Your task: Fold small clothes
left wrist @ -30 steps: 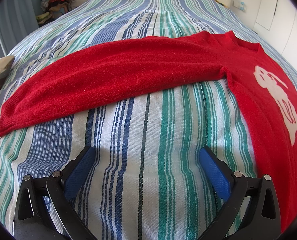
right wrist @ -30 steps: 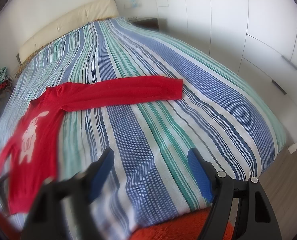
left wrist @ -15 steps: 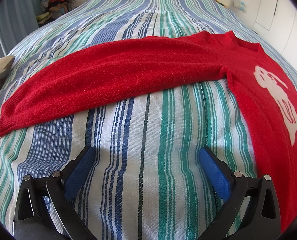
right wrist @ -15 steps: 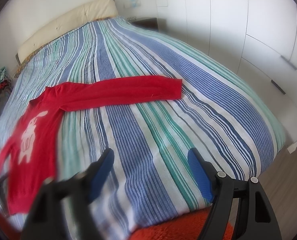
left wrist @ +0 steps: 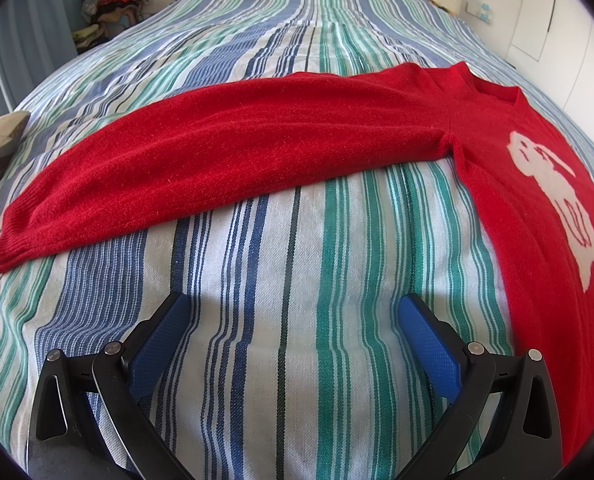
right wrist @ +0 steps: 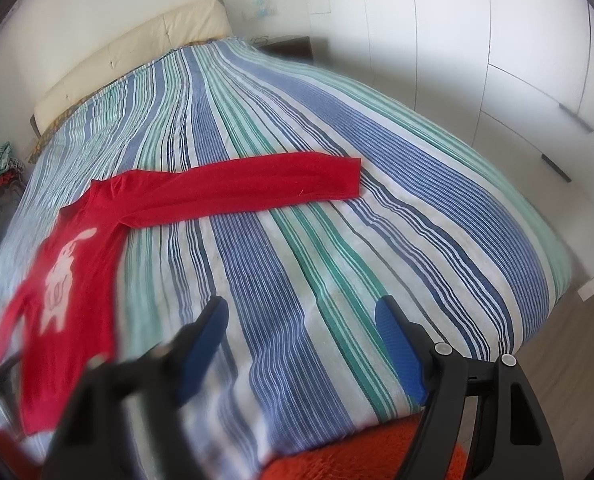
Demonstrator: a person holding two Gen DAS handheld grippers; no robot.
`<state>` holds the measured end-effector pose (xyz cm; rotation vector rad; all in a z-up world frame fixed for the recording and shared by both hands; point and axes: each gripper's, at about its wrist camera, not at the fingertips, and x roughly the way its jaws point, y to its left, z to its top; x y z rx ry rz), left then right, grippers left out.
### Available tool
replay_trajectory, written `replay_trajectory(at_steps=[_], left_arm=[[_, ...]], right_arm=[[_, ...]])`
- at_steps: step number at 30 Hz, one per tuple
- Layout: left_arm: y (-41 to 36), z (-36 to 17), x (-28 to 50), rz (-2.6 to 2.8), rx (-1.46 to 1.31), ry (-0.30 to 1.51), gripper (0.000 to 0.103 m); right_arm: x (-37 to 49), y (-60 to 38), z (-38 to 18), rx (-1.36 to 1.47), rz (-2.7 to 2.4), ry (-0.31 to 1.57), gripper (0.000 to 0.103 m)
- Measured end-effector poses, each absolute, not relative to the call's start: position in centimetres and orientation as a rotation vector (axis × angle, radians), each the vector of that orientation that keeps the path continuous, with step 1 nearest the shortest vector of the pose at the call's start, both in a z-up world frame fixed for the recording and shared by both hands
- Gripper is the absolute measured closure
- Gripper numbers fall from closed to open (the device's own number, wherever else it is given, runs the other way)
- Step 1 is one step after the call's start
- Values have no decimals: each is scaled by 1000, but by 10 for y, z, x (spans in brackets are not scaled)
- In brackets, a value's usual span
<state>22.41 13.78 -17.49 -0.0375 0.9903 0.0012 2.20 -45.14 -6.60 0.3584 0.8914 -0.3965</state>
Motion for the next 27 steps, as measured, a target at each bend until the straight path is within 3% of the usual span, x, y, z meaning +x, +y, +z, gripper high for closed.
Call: replay_trajectory(at_steps=[27], left_arm=[[138, -175, 224, 1, -37, 991, 0]], right_arm=[[19, -455, -65, 378, -405, 880, 28]])
